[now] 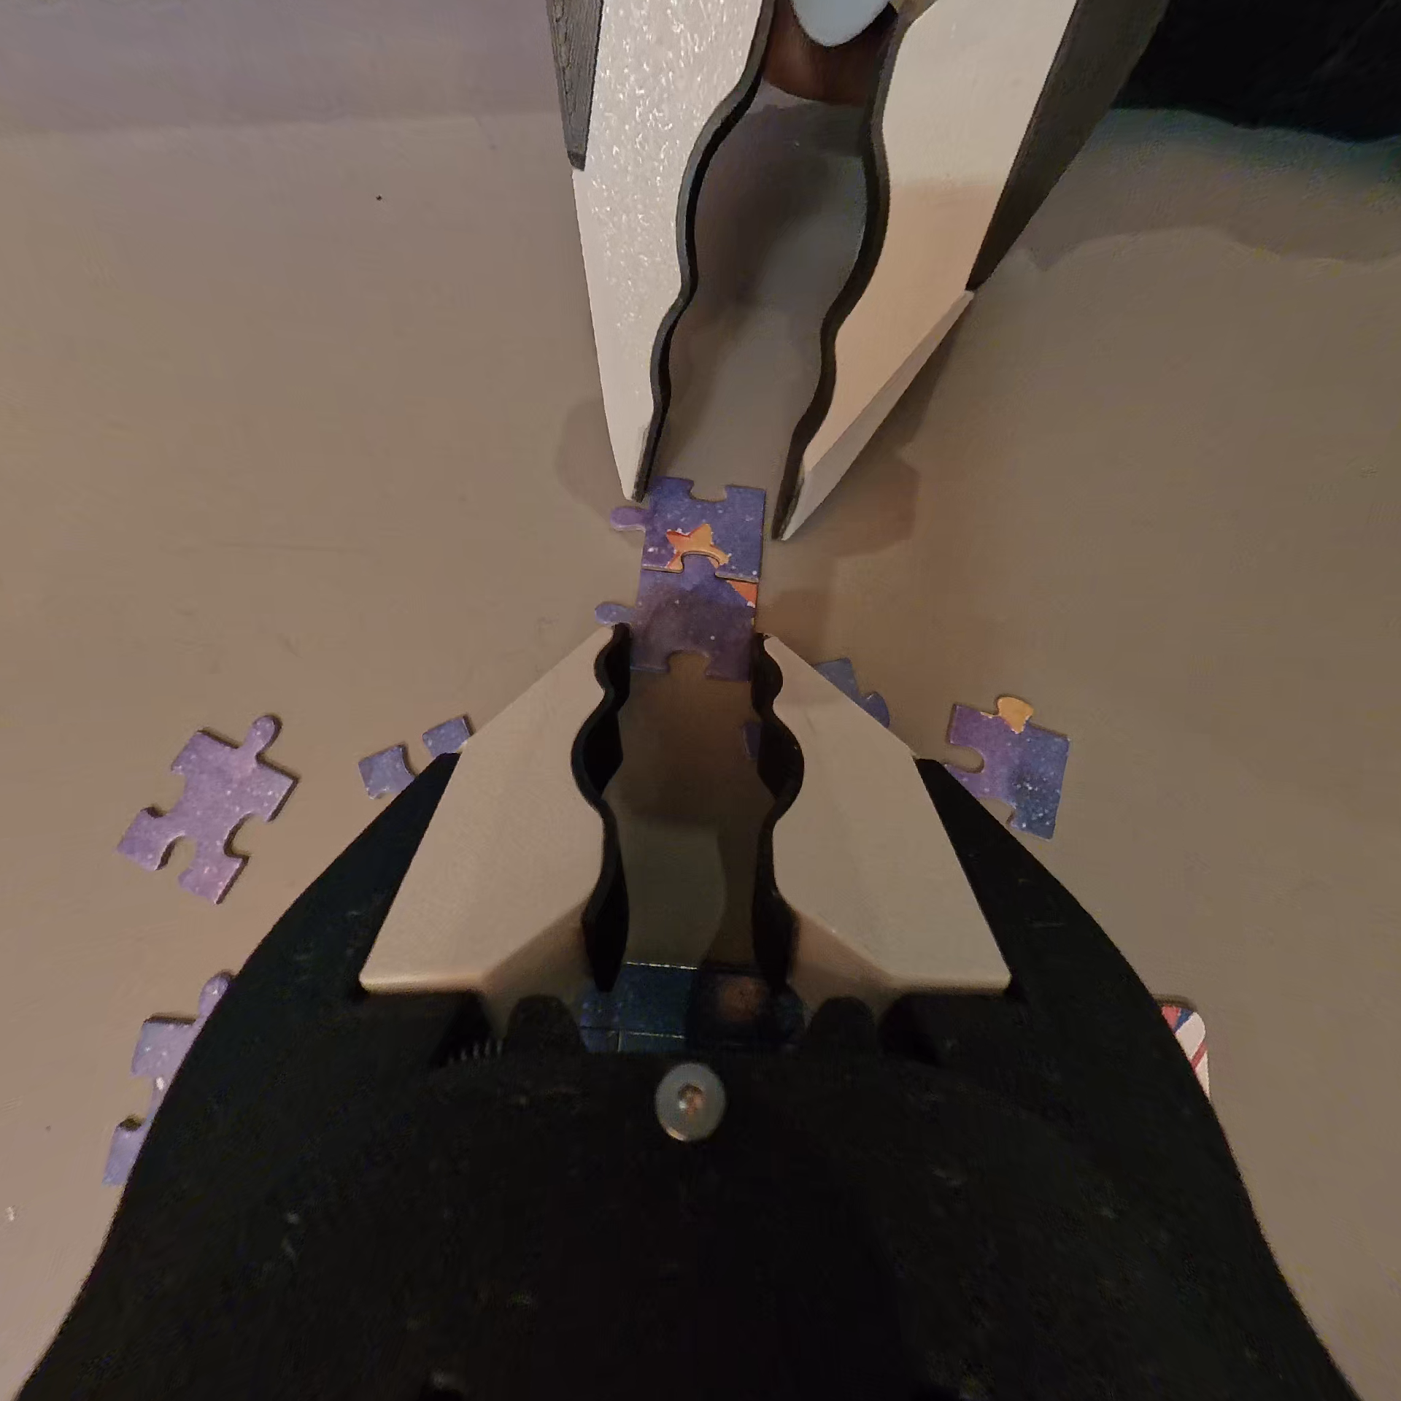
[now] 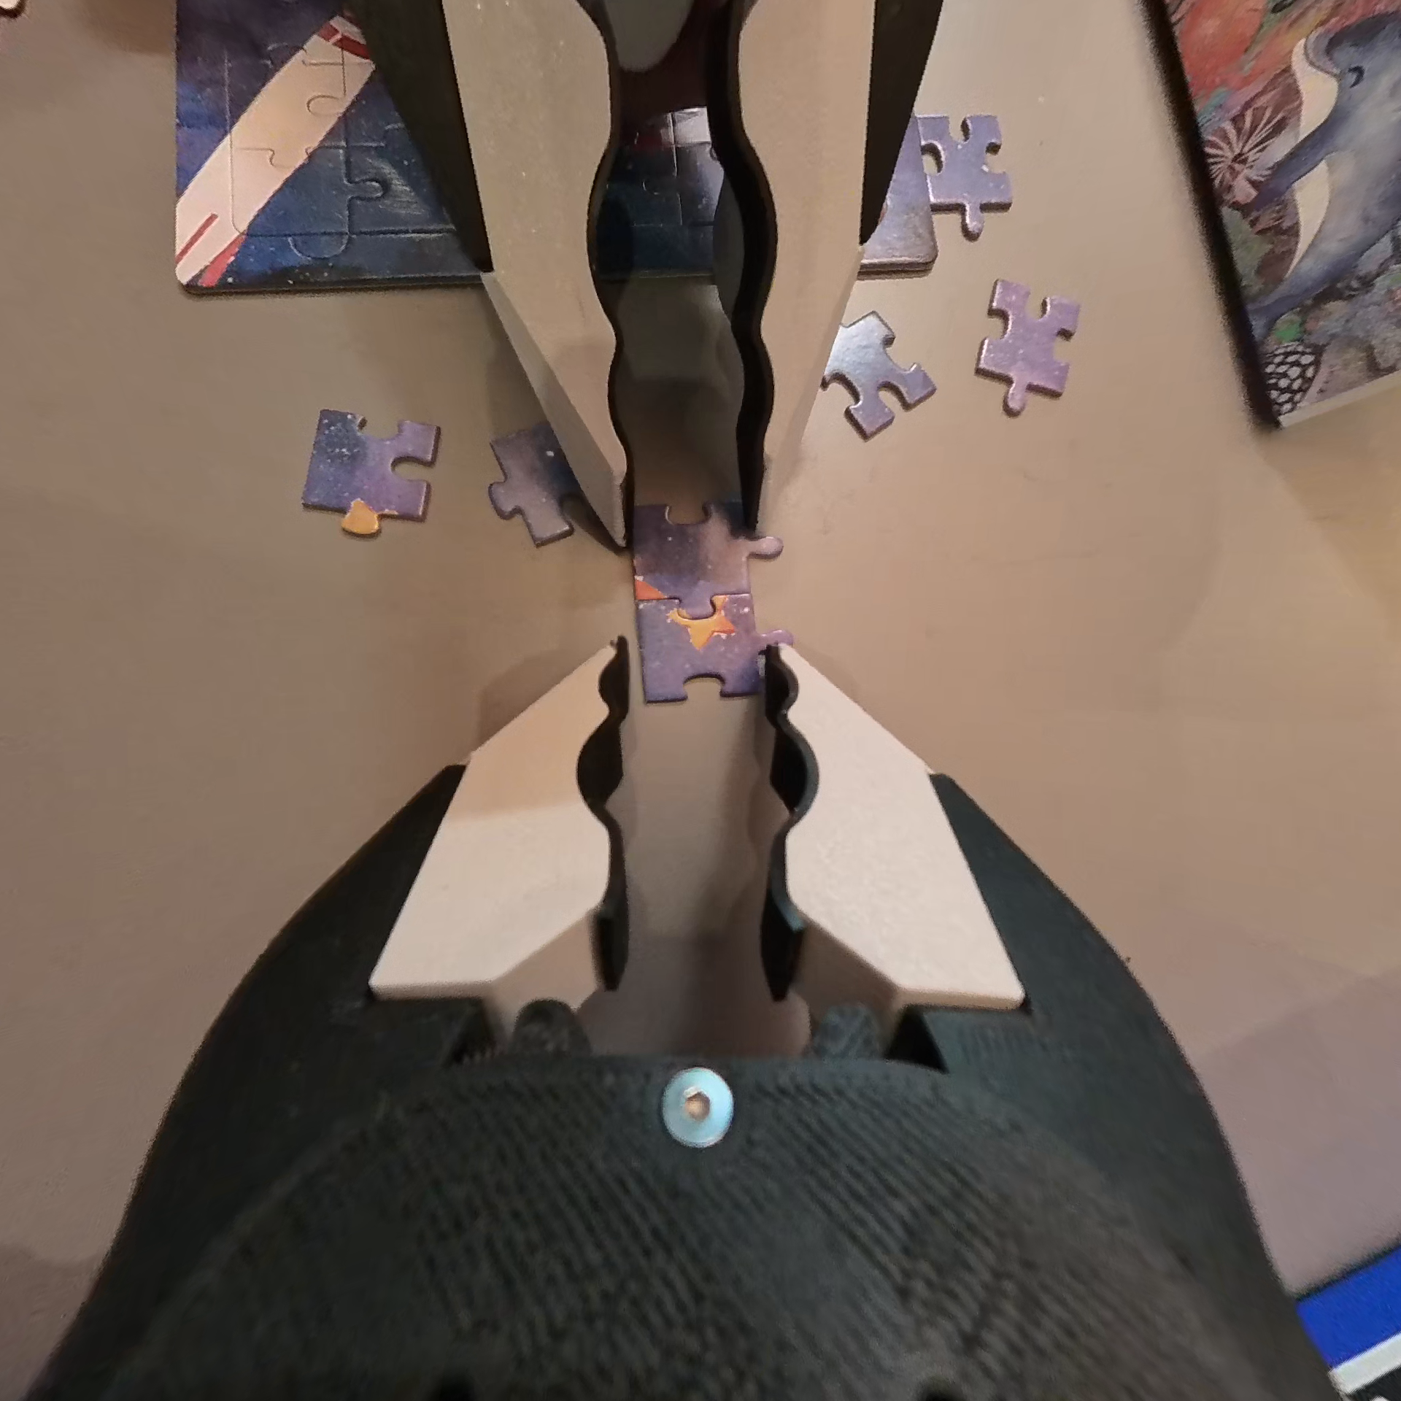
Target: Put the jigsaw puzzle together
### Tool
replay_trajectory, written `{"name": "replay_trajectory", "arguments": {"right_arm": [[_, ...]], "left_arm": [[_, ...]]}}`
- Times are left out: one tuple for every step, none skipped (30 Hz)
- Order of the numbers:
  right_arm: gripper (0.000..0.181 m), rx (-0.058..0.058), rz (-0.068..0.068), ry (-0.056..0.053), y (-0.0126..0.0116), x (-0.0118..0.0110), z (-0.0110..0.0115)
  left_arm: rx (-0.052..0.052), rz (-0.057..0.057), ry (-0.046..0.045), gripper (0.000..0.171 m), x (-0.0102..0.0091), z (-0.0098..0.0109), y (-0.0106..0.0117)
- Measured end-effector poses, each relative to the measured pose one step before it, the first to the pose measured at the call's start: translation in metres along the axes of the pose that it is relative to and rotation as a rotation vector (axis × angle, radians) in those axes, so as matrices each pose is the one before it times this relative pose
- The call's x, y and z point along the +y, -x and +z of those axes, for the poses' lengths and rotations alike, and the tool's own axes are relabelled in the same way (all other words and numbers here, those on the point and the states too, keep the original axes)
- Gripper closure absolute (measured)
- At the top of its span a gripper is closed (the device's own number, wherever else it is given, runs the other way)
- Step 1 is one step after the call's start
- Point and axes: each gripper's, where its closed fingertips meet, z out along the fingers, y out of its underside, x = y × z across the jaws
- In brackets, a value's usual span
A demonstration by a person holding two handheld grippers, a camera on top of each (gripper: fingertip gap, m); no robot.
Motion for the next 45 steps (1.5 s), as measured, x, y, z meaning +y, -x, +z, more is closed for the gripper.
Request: {"name": "replay_trajectory", "arguments": {"right_arm": [[0.146, -0.0037, 0.0027, -0.0095, 0.00103, -0.00178, -0.00097], [0.146, -0.0039, 0.0023, -0.0170, 0.00108, -0.00298, -0.00128], [0.147, -0.0030, 0.0017, -0.0215, 0.00096, -0.00398, -0.00148], [0.149, -0.0034, 0.0023, -0.0226, 0.00110, -0.00420, -0.00125], [0.152, -0.0016, 0.0040, -0.0200, 0.00069, -0.00380, -0.00076], [0.156, 0.0026, 0.0046, -0.0125, -0.00012, -0.00262, 0.00004], [0.159, 0.0007, 0.0036, -0.0037, 0.00011, -0.00080, 0.00085], [0.160, -0.0023, 0.0035, 0.0056, 0.00053, 0.00109, 0.00192], [0.161, 0.0039, 0.0044, 0.0196, -0.00075, 0.00381, 0.00302], [0.161, 0.0112, 0.0043, 0.0331, -0.00193, 0.00597, 0.00380], [0.164, -0.0018, 0.0067, -0.0026, 0.00010, 0.00012, 0.00142], [0.165, -0.0078, 0.0065, -0.0044, 0.00090, -0.00078, 0.00008], [0.164, 0.0025, 0.0034, 0.0126, -0.00062, 0.00177, 0.00009], [0.165, 0.0038, 0.0011, -0.0016, -0.00036, -0.00039, -0.00056], [0.166, -0.0008, 0.0015, -0.0151, 0.00018, -0.00216, -0.00098], [0.168, -0.0035, 0.0051, -0.0164, 0.00034, -0.00226, -0.00057], [0.171, 0.0033, 0.0084, -0.0041, -0.00134, 0.00007, 0.00083], [0.176, 0.0158, 0.0092, 0.0119, -0.00362, 0.00300, 0.00256], [0.179, 0.0075, 0.0097, -0.0098, -0.00219, 0.00003, 0.00176], [0.179, -0.0050, 0.0092, -0.0152, -0.00059, -0.00079, 0.00047], [0.179, -0.0089, 0.0114, -0.0067, 0.00005, 0.00014, -0.00019], [0.179, -0.0077, 0.0109, -0.0019, 0.00019, 0.00029, -0.00046], [0.178, -0.0044, 0.0071, -0.0005, 0.00045, 0.00020, -0.00027], [0.176, -0.0030, 0.0019, 0.0007, 0.00084, 0.00009, -0.00018], [0.175, 0.0023, -0.0036, 0.0046, 0.00041, 0.00016, -0.00022], [0.176, 0.0064, -0.0094, 0.0093, 0.00010, 0.00054, -0.00070], [0.175, 0.0057, -0.0072, 0.0062, 0.00003, 0.00053, -0.00095], [0.172, -0.0054, 0.0006, -0.0008, 0.00110, 0.00013, -0.00105], [0.170, -0.0150, 0.0089, -0.0090, 0.00190, -0.00063, -0.00134], [0.169, -0.0174, 0.0112, -0.0183, 0.00204, -0.00192, -0.00180], [0.168, -0.0155, 0.0061, -0.0174, 0.00175, -0.00178, -0.00152], [0.168, -0.0009, -0.0004, 0.0037, -0.00021, 0.00134, 0.00030], [0.169, 0.0167, -0.0081, 0.0227, -0.00253, 0.00411, 0.00195], [0.171, 0.0192, -0.0099, 0.0061, -0.00197, 0.00113, 0.00105], [0.171, 0.0120, -0.0104, 0.0033, -0.00047, -0.00017, 0.00016], [0.170, 0.0101, -0.0068, 0.0083, -0.00018, -0.00013, 0.00001], [0.170, 0.0074, -0.0046, 0.0070, -0.00012, -0.00021, -0.00002], [0.170, 0.0045, -0.0036, 0.0030, -0.00007, -0.00013, 0.00003], [0.169, 0.0008, -0.0019, -0.0004, 0.00023, -0.00010, -0.00023], [0.168, -0.0022, 0.0014, -0.0071, 0.00005, -0.00089, -0.00073], [0.168, -0.0031, 0.0057, -0.0212, -0.00006, -0.00267, -0.00169], [0.168, -0.0074, 0.0085, -0.0341, 0.00019, -0.00470, -0.00304], [0.167, -0.0095, 0.0107, -0.0380, 0.00022, -0.00575, -0.00397], [0.166, -0.0082, 0.0106, -0.0332, 0.00011, -0.00522, -0.00378], [0.166, -0.0039, 0.0064, -0.0184, -0.00016, -0.00294, -0.00261]], "left_arm": [[-0.0003, 0.0009, -0.00011, 0.142, 0.00006, 0.00009, 0.00001], [0.0001, 0.0005, -0.00028, 0.142, -0.00011, 0.00009, 0.00003], [0.0004, -0.0004, -0.00047, 0.142, 0.00000, 0.00009, 0.00012], [0.0007, -0.0005, -0.00066, 0.142, -0.00009, 0.00004, -0.00003], [0.0009, -0.0008, -0.00069, 0.142, -0.00003, 0.00009, 0.00013], [0.0009, -0.0009, -0.00033, 0.142, -0.00005, 0.00001, 0.00000], [0.0006, -0.0006, -0.00019, 0.142, -0.00010, 0.00007, 0.00007], [0.0000, -0.0001, -0.00025, 0.142, 0.00004, 0.00009, 0.00000], [-0.0003, 0.0004, -0.00020, 0.142, -0.00003, 0.00001, 0.00008], [-0.0003, 0.0004, 0.00008, 0.142, -0.00006, 0.00007, -0.00002], [-0.0004, 0.0003, 0.00006, 0.142, 0.00008, 0.00007, 0.00009], [-0.0002, 0.0003, -0.00009, 0.142, -0.00008, 0.00008, 0.00005], [-0.0003, 0.0004, -0.00004, 0.142, -0.00001, 0.00000, 0.00006], [0.0000, 0.0000, 0.00006, 0.142, 0.00001, 0.00000, 0.00001], [0.0001, -0.0001, -0.00019, 0.142, -0.00010, 0.00007, 0.00009], [0.0002, -0.0002, -0.00019, 0.142, 0.00004, 0.00008, 0.00007], [0.0004, -0.0003, -0.00024, 0.142, -0.00003, 0.00001, 0.00002], [0.0004, -0.0003, -0.00022, 0.142, -0.00003, 0.00001, 0.00002], [0.0004, -0.0002, -0.00022, 0.142, -0.00003, 0.00001, 0.00002], [0.0003, -0.0002, 0.00001, 0.142, 0.00000, -0.00001, 0.00004], [0.0000, 0.0001, 0.00002, 0.142, 0.00000, 0.00013, 0.00012], [-0.0005, 0.0005, 0.00013, 0.142, 0.00002, 0.00000, 0.00001], [-0.0009, 0.0010, 0.00025, 0.142, -0.00004, 0.00007, 0.00001], [-0.0008, 0.0009, 0.00006, 0.142, 0.00001, 0.00000, 0.00007], [-0.0001, 0.0001, 0.00009, 0.142, 0.00008, 0.00007, 0.00003], [0.0000, -0.0002, -0.00001, 0.142, 0.00000, 0.00000, -0.00002], [-0.0001, -0.0001, -0.00027, 0.142, -0.00004, 0.00002, 0.00000], [-0.0004, 0.0003, 0.00014, 0.142, 0.00002, -0.00001, 0.00008], [-0.0002, 0.0002, 0.00001, 0.142, 0.00007, 0.00008, -0.00005], [0.0002, -0.0003, -0.00026, 0.142, -0.00004, 0.00001, 0.00004], [0.0003, -0.0003, -0.00026, 0.142, -0.00004, 0.00001, 0.00004], [0.0001, -0.0001, -0.00015, 0.142, -0.00002, 0.00001, -0.00002], [0.0000, -0.0009, -0.00043, 0.142, -0.00006, 0.00002, 0.00004], [0.0004, -0.0014, -0.00018, 0.142, 0.00004, 0.00007, 0.00006], [0.0005, -0.0004, -0.00016, 0.142, 0.00005, -0.00007, 0.00000], [-0.0001, 0.0001, 0.00007, 0.142, 0.00001, 0.00000, 0.00002], [-0.0006, 0.0006, 0.00007, 0.142, 0.00001, 0.00000, 0.00003], [-0.0010, 0.0010, 0.00025, 0.142, -0.00004, 0.00008, -0.00009], [-0.0007, 0.0006, 0.00011, 0.142, 0.00002, 0.00000, 0.00004], [-0.0002, 0.0000, -0.00008, 0.142, 0.00006, -0.00006, 0.00002], [-0.0003, -0.0003, -0.00015, 0.142, -0.00002, 0.00001, 0.00002], [-0.0010, -0.0008, -0.00007, 0.142, -0.00001, 0.00000, 0.00008], [-0.0003, -0.0011, -0.00015, 0.142, -0.00002, -0.00001, 0.00016], [0.0003, -0.0018, -0.00042, 0.142, 0.00001, -0.00006, 0.00012], [0.0003, -0.0022, -0.00042, 0.142, 0.00001, -0.00007, 0.00020]]}}
